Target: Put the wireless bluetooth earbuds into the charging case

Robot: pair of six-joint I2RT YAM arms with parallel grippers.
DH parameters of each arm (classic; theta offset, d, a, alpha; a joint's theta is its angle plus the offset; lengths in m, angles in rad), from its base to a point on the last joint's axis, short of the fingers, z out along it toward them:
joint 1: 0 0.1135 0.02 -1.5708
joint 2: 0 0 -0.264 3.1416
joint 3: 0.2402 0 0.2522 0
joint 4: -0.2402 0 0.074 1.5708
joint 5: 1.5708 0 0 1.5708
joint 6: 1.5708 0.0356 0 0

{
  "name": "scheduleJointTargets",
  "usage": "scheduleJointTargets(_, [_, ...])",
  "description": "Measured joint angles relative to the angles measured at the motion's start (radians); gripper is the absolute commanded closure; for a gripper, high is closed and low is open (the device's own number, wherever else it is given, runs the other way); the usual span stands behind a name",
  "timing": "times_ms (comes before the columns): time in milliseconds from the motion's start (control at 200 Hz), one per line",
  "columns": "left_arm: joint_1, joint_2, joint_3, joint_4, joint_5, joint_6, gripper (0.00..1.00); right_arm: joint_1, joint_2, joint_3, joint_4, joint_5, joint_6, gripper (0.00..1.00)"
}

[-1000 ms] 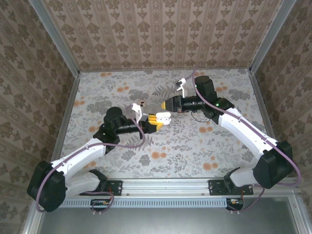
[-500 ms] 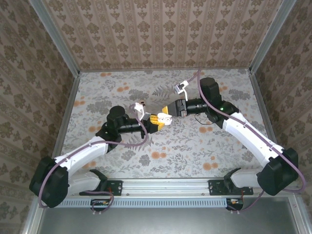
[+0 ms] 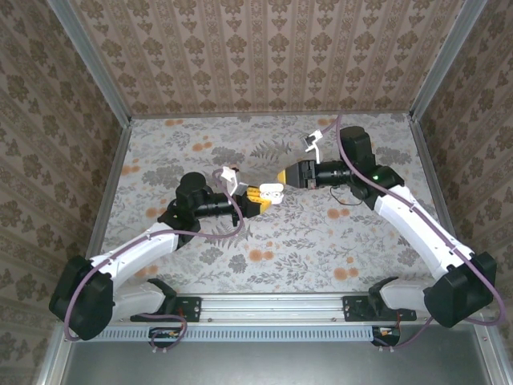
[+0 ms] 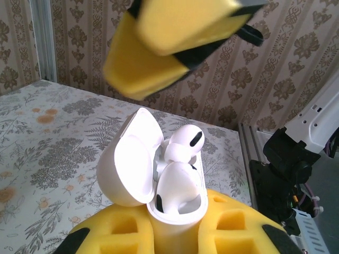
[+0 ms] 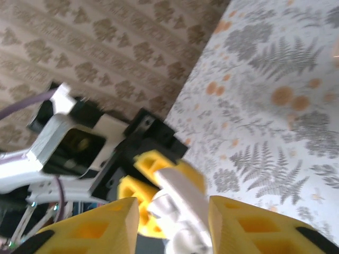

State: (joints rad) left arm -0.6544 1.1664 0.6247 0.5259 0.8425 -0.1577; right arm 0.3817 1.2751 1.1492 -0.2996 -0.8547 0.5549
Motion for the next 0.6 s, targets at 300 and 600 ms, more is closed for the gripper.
scheduleJointTargets(300, [0.0,0.0,0.008,-0.001,0.003,0.0,1.0,0.014,0.103,0.013,0.012,-0.05,0.053,0.5])
scheduleJointTargets(600, [0.0,0.019,0.018,0.0,0.007,0.0,1.0,0.049,0.108,0.015,0.051,-0.156,0.053,0.49])
